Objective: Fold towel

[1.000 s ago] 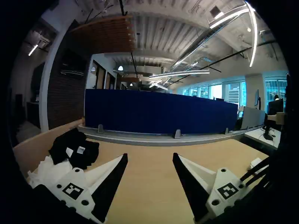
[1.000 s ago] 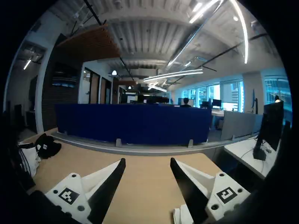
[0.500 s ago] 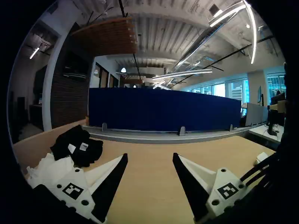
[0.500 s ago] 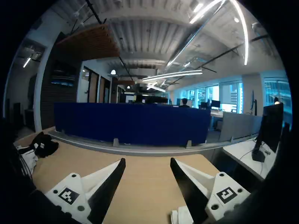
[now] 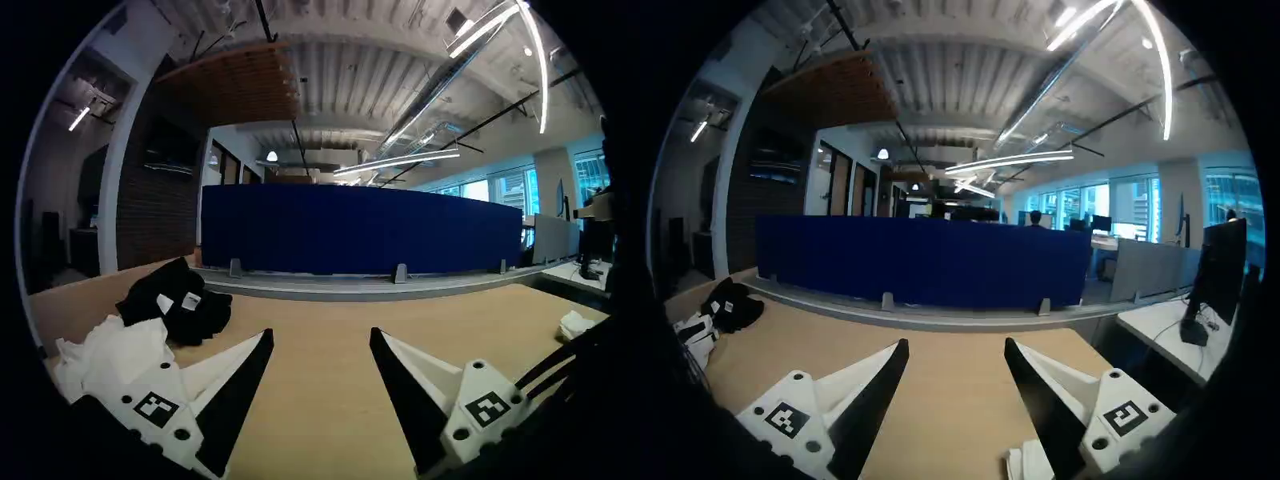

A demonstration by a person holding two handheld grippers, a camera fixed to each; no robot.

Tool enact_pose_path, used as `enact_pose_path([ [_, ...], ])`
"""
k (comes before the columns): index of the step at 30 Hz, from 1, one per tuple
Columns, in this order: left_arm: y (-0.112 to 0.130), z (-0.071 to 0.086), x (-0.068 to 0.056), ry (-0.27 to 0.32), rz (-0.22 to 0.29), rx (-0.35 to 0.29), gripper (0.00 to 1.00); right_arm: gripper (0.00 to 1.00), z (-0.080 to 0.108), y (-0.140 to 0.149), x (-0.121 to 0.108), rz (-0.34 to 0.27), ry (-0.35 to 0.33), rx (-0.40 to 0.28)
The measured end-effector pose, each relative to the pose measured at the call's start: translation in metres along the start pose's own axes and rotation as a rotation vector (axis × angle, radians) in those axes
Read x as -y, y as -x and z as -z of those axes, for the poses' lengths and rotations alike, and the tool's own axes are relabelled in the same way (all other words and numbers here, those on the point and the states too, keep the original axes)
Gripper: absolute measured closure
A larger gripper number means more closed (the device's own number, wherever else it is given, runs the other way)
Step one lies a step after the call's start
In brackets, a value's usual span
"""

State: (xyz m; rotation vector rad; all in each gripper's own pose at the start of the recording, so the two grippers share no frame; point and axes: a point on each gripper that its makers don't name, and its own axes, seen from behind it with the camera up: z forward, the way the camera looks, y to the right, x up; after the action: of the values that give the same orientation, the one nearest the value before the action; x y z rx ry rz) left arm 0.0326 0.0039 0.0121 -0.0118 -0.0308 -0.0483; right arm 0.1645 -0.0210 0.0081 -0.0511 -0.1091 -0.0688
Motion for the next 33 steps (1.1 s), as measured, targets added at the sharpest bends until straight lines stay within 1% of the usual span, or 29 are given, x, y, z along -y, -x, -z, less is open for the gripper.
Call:
enact_pose_path([
  [3,0.008,0.002,0.004,-0.006,0.007,-0.003,0.11,0.07,0.000,0.002,0.002,0.010,0.003,0.002],
  [9,0.021,0.004,0.013,-0.018,0.007,-0.006,0.11,0.07,-0.001,0.006,0.009,0.034,0.003,0.005],
  [12,0.028,0.004,0.018,-0.025,0.018,0.002,0.11,0.07,-0.001,0.009,0.012,0.035,0.004,0.008],
  [15,0.030,0.004,0.022,-0.029,0.031,-0.003,0.11,0.07,-0.002,0.010,0.015,0.034,0.003,0.010],
  [21,0.035,0.006,0.023,-0.029,0.036,-0.008,0.11,0.07,-0.003,0.008,0.021,0.035,-0.002,0.011],
  [29,0.035,0.005,0.020,-0.039,-0.001,-0.013,0.11,0.07,-0.006,0.006,0.024,0.042,-0.012,0.011],
  [33,0.036,0.006,0.017,-0.041,-0.017,-0.016,0.11,0.07,-0.007,0.008,0.023,0.035,-0.011,0.013],
])
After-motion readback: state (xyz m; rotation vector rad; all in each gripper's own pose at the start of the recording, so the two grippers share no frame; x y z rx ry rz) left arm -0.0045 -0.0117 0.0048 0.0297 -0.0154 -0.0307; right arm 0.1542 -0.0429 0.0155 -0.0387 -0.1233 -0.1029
